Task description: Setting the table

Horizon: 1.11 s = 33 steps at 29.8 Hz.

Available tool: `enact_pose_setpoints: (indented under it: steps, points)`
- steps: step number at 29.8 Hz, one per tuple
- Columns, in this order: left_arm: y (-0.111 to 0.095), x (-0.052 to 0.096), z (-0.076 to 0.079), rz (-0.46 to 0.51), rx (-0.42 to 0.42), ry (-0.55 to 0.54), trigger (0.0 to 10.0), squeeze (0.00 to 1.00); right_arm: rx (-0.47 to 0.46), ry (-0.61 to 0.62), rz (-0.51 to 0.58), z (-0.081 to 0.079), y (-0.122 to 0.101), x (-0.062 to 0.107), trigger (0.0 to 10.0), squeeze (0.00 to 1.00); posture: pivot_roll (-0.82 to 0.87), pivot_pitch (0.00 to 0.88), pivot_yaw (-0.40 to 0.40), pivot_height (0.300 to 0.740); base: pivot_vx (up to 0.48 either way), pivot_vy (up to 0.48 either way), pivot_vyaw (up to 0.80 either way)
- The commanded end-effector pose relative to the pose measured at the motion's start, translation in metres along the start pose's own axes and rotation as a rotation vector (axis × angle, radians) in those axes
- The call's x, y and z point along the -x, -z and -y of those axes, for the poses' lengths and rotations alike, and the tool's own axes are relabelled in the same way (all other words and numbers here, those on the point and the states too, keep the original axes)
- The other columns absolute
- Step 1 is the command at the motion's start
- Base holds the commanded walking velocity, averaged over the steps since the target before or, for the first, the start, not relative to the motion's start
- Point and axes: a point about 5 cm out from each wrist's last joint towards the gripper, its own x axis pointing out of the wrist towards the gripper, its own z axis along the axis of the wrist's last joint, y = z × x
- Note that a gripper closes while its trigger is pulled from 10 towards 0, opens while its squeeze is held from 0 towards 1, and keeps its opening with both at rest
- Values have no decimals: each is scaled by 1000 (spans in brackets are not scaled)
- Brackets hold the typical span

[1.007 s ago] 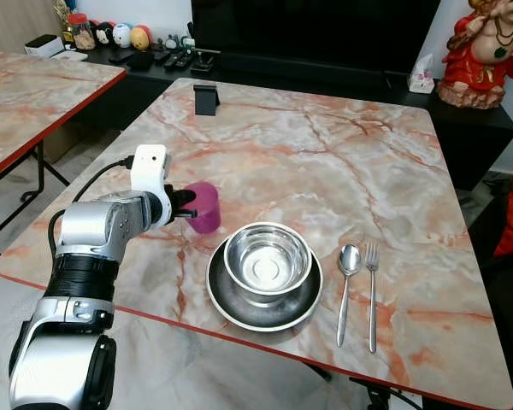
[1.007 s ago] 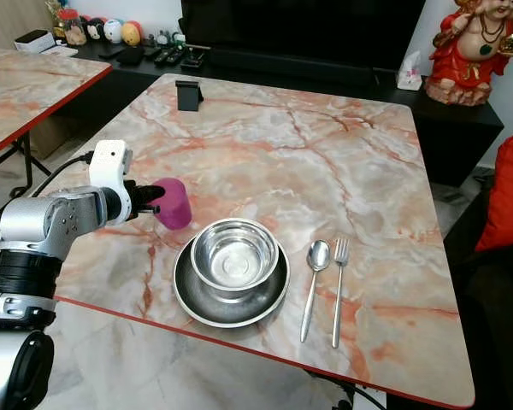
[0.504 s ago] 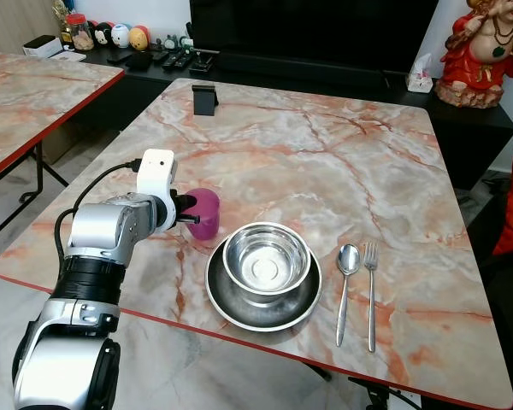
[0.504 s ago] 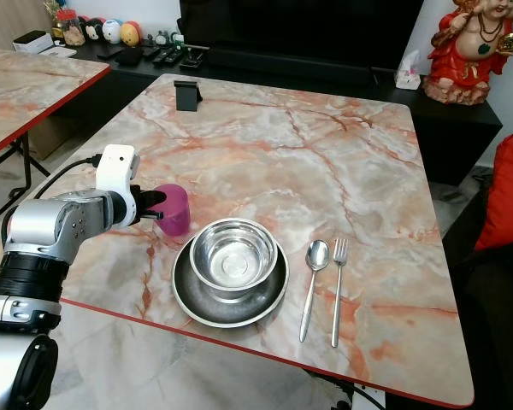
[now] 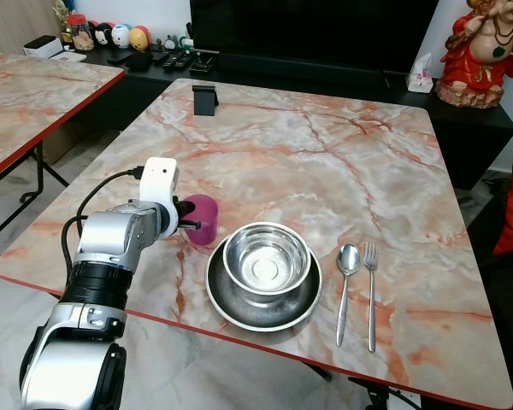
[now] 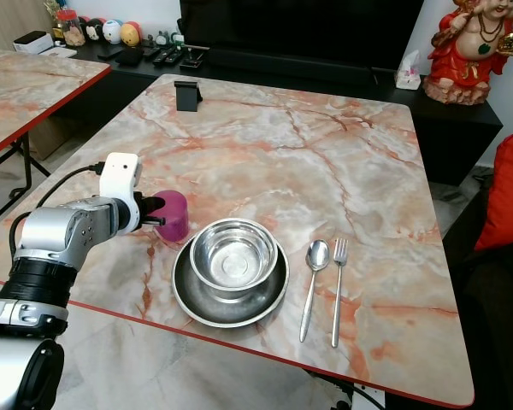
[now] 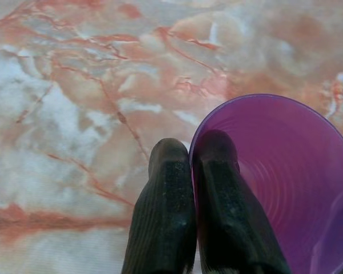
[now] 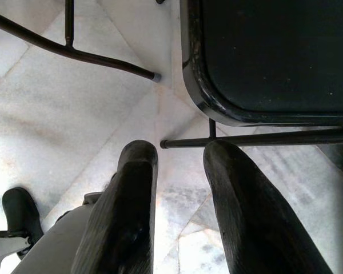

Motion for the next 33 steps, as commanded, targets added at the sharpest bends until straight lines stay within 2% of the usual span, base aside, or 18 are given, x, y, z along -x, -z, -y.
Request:
enact_pose_setpoints:
  steps: [1,7,8,9,11,12,13,17,32,33]
  points:
    - [3,-2,-2,-7,7,-13,10000,0,2,1,-8,0,3,0,10000,0,34,0,-26,740,0,0,0]
    - [5,-3,-1,-10,17,-6,10000,0,1,2,-9,0,3,0,10000,0,34,0,-26,740,0,0,0]
    - [5,-3,-1,-10,19,-3,10000,86,1,2,-9,0,3,0,10000,0,34,0,-26,740,0,0,0]
    - [5,-3,-1,-10,19,-3,10000,86,1,2,-9,0,3,0,10000,0,34,0,-26,740,0,0,0]
    - [4,-3,0,-6,20,3,10000,431,-1,3,-9,0,3,0,10000,0,28,0,-23,740,0,0,0]
    - [3,-3,1,-5,20,4,10000,431,-1,3,-8,0,3,0,10000,0,28,0,-23,740,0,0,0]
    - [3,-4,1,-4,19,6,10000,482,-1,3,-8,0,3,0,10000,0,28,0,-23,740,0,0,0]
    - [1,-3,2,3,14,18,10000,451,-1,5,-7,0,3,0,10000,0,27,0,-23,740,0,0,0]
    - [0,-3,4,7,10,23,10000,486,-1,6,-8,0,3,0,10000,0,27,0,-24,740,0,0,0]
    - [0,-3,4,8,9,24,10000,682,-2,6,-7,1,3,0,10000,0,25,0,-23,740,0,0,0]
